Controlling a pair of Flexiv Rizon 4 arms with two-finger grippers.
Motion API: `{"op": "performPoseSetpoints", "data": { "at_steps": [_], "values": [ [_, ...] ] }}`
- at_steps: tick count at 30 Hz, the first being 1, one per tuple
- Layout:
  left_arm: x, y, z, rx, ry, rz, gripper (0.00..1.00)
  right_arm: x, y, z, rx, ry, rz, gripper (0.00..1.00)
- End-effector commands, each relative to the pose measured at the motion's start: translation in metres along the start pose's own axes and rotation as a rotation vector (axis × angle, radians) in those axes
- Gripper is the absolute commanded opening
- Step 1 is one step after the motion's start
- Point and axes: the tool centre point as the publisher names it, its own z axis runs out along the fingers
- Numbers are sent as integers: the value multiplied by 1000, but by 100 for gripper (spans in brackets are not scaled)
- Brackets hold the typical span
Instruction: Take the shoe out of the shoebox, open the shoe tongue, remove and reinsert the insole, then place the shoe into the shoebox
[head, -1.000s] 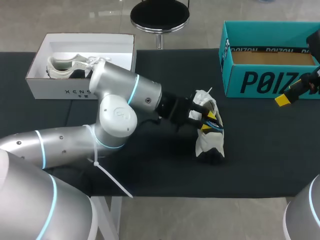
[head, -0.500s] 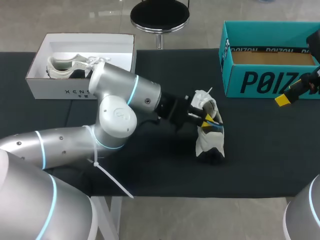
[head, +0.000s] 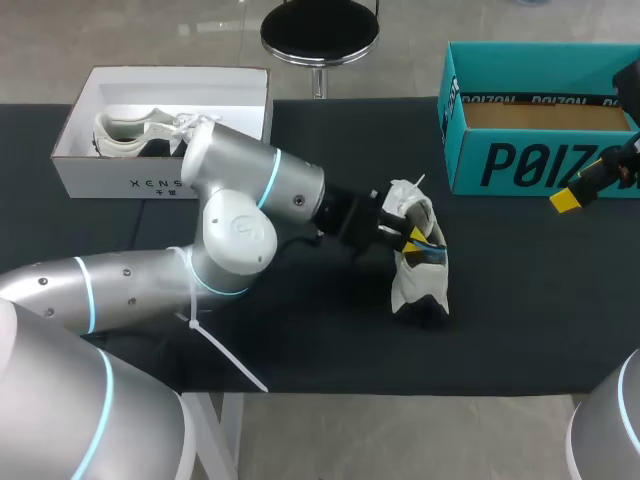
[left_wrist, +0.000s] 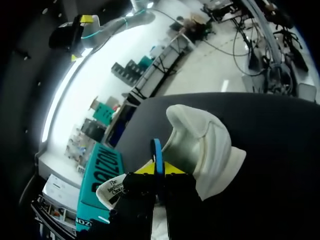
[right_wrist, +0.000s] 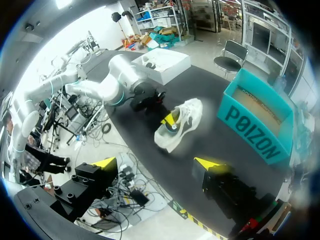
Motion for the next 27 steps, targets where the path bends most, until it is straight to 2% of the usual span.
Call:
{"op": "performPoseSetpoints", "data": {
  "at_steps": [1,2,18,22,23,24,25,26,27],
  "values": [
    [-5,-7,-7,3,41,3,75,-1,2,1,4,1,0,100],
    [-6,-11,-8,-2,54,14,100,-1,2,1,4,1,0,100],
    [-31,-48,-26,24,175,149,100,-1,2,1,4,1,0,100],
    [-33,-48,-32,17,280,129,100,-1,2,1,4,1,0,100],
    [-33,-46,-34,16,300,122,87,-1,2,1,4,1,0,100],
    [-32,-44,-37,17,330,122,44,-1,2,1,4,1,0,100],
    [-32,-43,-38,11,375,122,20,-1,2,1,4,1,0,100],
    [-31,-41,-40,-8,419,130,0,-1,2,1,4,1,0,100],
    [-30,-39,-41,-35,454,141,0,-1,2,1,4,1,0,100]
  ]
}}
